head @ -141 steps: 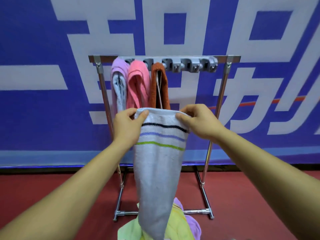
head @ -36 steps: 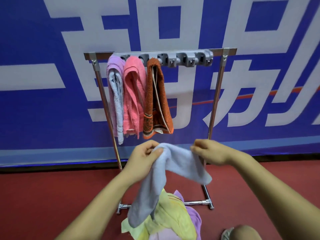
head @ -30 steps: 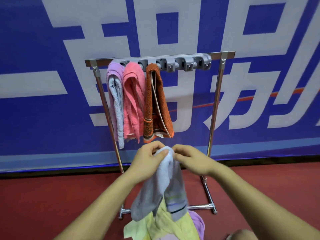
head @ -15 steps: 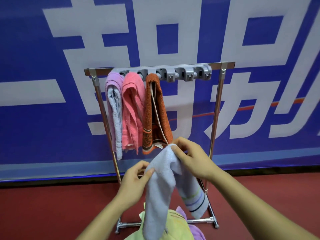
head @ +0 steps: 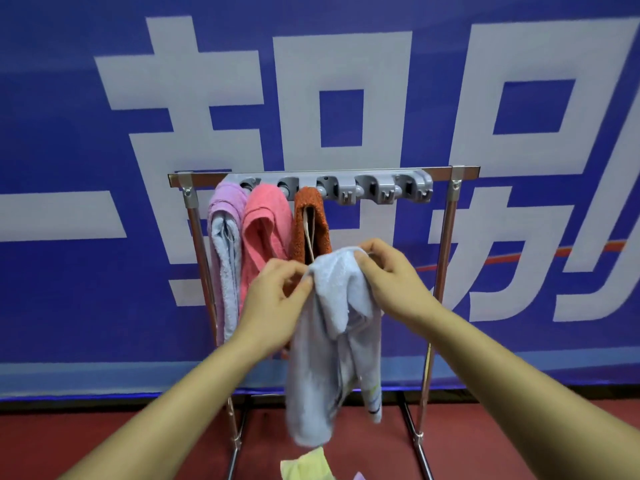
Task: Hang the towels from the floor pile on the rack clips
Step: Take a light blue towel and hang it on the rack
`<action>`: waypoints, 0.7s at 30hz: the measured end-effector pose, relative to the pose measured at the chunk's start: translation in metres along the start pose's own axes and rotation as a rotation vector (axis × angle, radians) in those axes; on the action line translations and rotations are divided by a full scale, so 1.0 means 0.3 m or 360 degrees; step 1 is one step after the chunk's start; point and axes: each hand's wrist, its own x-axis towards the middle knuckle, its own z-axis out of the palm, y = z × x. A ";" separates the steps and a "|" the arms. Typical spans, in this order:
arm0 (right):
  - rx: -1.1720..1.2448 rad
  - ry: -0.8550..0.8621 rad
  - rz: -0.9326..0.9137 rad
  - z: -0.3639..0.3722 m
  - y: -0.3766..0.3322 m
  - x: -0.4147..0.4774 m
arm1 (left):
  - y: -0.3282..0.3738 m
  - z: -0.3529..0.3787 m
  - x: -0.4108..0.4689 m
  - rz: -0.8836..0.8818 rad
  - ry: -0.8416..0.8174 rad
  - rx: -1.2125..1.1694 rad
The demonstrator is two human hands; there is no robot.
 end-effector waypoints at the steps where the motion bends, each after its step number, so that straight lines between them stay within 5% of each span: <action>1: 0.0005 0.0014 -0.0033 -0.002 -0.023 0.032 | 0.018 -0.011 0.045 -0.0005 0.0030 0.0019; 10: -0.0195 0.0244 -0.0158 0.000 -0.154 0.376 | 0.129 -0.082 0.451 -0.0366 0.0458 0.0203; 16: -0.0471 0.0325 -0.0134 0.041 -0.160 0.528 | 0.168 -0.073 0.626 -0.0802 0.0262 0.0618; 21: -0.0987 0.0229 -0.0102 0.068 -0.113 0.554 | 0.131 -0.055 0.653 -0.0753 0.0046 0.0961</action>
